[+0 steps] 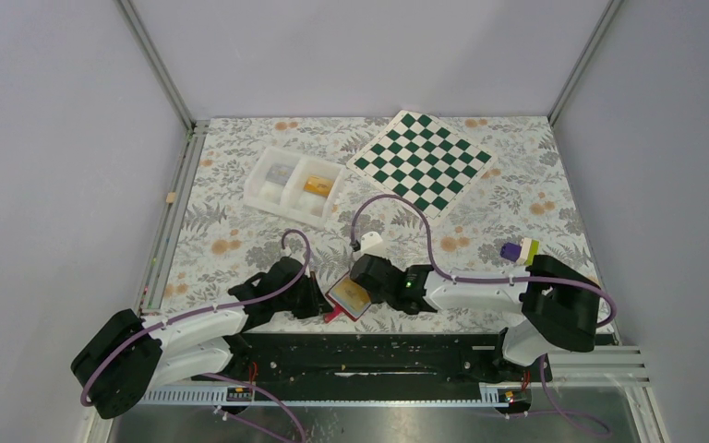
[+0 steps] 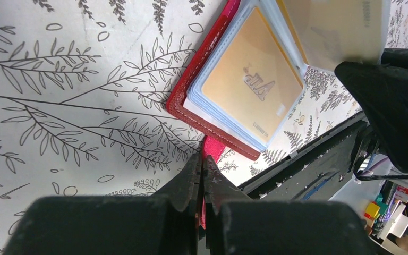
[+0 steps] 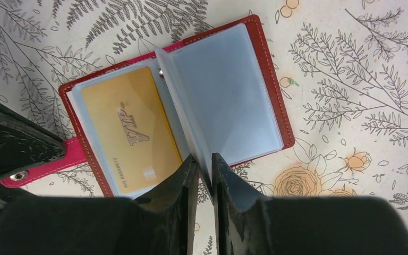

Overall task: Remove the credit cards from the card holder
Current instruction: Remove the credit card from the card holder.

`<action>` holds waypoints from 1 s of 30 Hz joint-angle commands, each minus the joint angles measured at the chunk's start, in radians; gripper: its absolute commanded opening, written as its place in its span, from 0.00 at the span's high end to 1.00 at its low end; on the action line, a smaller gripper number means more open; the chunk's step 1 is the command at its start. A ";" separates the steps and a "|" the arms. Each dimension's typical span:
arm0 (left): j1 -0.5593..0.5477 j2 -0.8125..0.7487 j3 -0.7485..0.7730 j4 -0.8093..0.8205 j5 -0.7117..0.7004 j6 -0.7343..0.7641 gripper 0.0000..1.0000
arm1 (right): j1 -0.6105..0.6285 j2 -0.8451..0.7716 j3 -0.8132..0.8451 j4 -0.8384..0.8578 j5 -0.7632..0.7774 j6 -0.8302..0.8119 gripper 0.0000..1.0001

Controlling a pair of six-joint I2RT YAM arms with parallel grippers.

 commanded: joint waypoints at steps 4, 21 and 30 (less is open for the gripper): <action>0.003 0.001 0.026 -0.022 -0.062 0.033 1.00 | -0.047 -0.051 -0.055 0.047 -0.077 0.037 0.86; 0.006 -0.036 0.294 -0.182 -0.139 0.087 0.74 | -0.098 -0.221 -0.251 0.147 -0.242 0.294 1.00; -0.024 0.096 0.183 0.166 0.014 -0.040 0.70 | -0.100 -0.327 -0.298 0.092 -0.186 0.345 0.68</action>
